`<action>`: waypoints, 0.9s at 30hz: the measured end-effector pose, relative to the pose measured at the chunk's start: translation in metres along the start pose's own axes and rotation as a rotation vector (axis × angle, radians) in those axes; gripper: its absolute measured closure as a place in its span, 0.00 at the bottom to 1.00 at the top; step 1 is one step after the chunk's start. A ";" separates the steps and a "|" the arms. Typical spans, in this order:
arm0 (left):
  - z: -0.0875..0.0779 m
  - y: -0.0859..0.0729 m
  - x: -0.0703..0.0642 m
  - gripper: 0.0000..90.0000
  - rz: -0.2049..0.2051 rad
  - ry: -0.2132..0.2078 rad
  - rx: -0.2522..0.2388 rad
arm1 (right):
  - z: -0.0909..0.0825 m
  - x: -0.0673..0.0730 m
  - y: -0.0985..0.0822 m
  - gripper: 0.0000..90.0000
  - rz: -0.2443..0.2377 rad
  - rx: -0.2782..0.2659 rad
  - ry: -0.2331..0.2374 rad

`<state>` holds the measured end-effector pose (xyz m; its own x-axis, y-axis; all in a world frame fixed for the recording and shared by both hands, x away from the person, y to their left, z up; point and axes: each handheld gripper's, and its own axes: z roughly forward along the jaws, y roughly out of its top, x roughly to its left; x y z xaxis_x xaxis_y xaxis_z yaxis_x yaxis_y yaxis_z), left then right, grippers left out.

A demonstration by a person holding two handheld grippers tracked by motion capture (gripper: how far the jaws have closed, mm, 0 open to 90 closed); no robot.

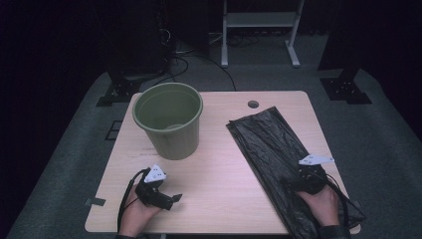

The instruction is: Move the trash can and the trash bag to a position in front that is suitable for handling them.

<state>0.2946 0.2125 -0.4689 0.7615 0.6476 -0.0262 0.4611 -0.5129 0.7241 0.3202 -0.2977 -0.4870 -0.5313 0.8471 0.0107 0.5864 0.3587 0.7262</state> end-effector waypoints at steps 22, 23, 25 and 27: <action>-0.041 0.033 0.010 0.00 -0.024 0.015 -0.083 | 0.000 0.000 0.000 0.10 0.003 -0.001 -0.004; -0.043 0.034 0.010 0.00 -0.027 0.016 -0.083 | 0.000 0.000 0.000 0.10 0.004 -0.001 -0.004; -0.047 0.036 0.010 0.00 -0.027 0.016 -0.084 | 0.000 0.001 0.000 0.10 0.004 0.000 -0.005; -0.050 0.039 0.010 0.00 -0.030 0.012 -0.088 | 0.000 0.001 0.000 0.10 0.004 0.000 -0.005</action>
<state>0.2974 0.2277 -0.4065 0.7422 0.6690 -0.0406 0.4412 -0.4420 0.7810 0.3196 -0.2974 -0.4870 -0.5257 0.8506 0.0104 0.5885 0.3548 0.7265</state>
